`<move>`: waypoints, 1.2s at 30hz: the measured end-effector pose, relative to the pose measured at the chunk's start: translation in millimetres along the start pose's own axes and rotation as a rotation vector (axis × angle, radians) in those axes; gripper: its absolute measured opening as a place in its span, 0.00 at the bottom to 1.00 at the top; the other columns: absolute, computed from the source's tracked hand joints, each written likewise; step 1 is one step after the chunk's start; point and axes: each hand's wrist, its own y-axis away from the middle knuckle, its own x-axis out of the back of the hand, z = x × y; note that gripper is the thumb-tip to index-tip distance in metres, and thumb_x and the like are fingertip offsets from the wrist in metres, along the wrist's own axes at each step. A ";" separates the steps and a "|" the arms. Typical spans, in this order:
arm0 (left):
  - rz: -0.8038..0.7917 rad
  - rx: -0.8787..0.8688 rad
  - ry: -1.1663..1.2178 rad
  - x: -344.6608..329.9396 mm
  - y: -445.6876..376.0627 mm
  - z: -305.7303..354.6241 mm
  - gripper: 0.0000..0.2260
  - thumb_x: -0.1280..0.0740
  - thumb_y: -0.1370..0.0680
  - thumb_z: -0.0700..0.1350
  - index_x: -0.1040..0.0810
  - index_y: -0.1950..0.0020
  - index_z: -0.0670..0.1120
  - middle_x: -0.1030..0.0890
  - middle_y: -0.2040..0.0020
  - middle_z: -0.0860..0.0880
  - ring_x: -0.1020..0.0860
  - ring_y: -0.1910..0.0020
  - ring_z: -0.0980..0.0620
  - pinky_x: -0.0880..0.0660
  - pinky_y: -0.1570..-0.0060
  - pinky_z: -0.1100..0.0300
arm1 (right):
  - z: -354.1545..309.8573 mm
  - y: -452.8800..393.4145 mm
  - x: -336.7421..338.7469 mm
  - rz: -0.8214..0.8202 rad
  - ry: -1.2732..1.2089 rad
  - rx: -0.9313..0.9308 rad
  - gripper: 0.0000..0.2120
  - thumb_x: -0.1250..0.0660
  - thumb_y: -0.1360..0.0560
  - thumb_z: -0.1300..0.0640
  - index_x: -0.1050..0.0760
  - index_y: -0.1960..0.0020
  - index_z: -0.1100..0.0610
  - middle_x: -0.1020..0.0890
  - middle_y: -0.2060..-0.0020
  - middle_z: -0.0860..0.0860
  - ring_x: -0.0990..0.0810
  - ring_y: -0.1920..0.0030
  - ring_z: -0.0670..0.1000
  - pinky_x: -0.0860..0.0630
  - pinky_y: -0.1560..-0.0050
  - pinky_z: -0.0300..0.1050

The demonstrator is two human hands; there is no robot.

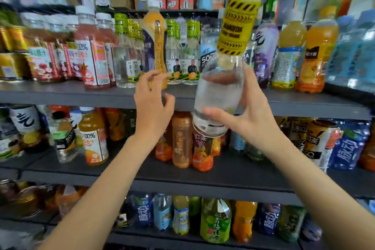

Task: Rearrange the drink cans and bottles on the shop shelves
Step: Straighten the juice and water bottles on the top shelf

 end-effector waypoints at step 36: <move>-0.303 0.395 0.200 33.6 -103.8 -120.4 0.30 0.36 0.23 0.38 0.48 0.25 0.44 0.39 0.28 0.43 0.37 0.30 0.45 0.39 0.34 0.56 | 34.3 -115.0 -151.9 0.415 0.317 -0.099 0.38 0.29 0.28 0.51 0.46 0.26 0.56 0.36 0.38 0.49 0.37 0.36 0.45 0.45 0.44 0.27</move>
